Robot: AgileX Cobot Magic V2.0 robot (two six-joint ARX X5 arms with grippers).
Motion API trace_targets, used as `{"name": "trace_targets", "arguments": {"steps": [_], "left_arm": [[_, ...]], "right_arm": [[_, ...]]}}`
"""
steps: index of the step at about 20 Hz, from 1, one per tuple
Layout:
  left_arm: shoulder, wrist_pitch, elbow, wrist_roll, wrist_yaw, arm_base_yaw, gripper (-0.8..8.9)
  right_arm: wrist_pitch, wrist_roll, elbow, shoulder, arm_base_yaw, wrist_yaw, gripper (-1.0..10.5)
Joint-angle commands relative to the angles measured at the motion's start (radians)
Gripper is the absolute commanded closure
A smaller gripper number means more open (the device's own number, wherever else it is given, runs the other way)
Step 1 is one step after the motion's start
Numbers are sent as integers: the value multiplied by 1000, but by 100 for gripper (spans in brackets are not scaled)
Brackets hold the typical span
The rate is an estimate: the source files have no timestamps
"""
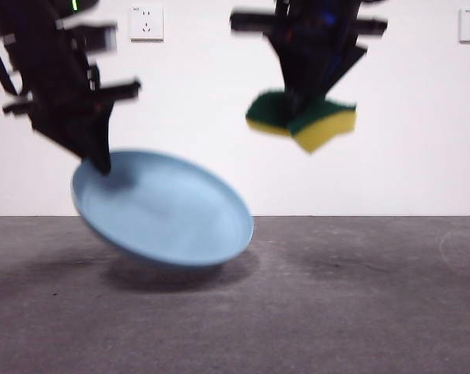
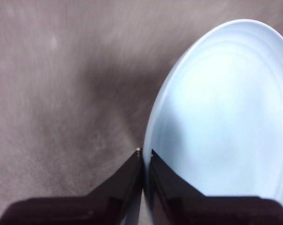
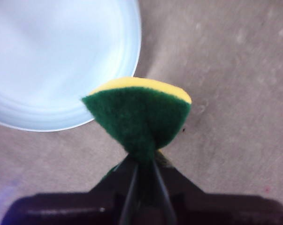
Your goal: Pick up the plate,pick up the cloth,clean the plate with the cloth
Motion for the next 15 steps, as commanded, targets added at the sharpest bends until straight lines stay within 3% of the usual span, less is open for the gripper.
{"name": "trace_targets", "arguments": {"steps": [1, 7, 8, 10, 11, 15], "left_arm": [[68, 31, -5, 13, 0, 14, 822], [244, 79, -5, 14, -5, 30, 809], [258, 70, -5, 13, -5, 32, 726], [261, 55, -5, 9, -7, 33, 406], [256, 48, -5, -4, -6, 33, 369], [211, 12, -5, -70, -5, 32, 373]], "right_arm": [[6, 14, -6, -29, 1, 4, 963], [5, 16, -6, -126, 1, 5, 963], [5, 16, -6, -137, -1, 5, 963], [5, 16, -6, -145, -14, 4, 963], [6, 17, -6, -145, -23, 4, 963], [44, 31, -6, -121, -85, -5, 963]]}}
